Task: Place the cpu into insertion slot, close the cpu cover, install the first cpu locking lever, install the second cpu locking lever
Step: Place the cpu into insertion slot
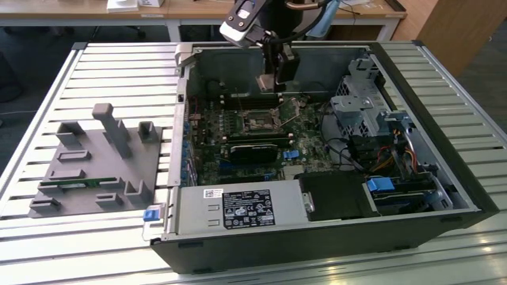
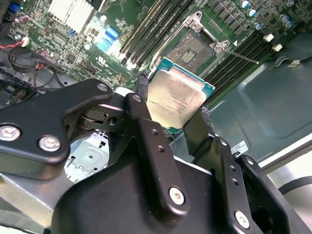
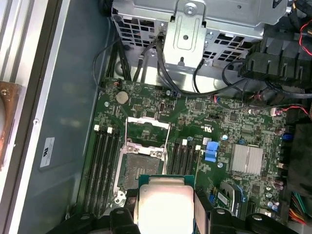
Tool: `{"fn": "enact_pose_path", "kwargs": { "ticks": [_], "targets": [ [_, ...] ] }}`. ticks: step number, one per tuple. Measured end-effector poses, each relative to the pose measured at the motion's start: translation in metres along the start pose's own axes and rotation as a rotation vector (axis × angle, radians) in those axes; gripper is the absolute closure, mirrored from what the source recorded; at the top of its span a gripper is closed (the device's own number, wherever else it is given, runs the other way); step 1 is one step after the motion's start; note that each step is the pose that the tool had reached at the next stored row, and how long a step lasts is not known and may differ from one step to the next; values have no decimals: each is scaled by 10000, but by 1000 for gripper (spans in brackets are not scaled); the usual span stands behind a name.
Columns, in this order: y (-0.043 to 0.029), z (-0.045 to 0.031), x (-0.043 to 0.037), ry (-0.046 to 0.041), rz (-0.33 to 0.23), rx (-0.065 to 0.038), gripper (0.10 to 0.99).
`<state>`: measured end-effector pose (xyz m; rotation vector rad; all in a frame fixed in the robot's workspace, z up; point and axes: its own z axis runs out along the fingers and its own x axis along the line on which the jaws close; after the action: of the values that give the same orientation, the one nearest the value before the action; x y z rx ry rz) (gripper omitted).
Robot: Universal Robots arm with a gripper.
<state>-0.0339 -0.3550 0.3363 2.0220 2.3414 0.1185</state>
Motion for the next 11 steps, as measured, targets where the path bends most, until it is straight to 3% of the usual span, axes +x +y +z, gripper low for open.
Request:
{"fn": "enact_pose_path", "kwargs": {
  "ticks": [7,11],
  "targets": [
    [-4,50,3,-72,775,-11,545],
    [-5,57,3,-78,843,-12,545]
  ]
}}
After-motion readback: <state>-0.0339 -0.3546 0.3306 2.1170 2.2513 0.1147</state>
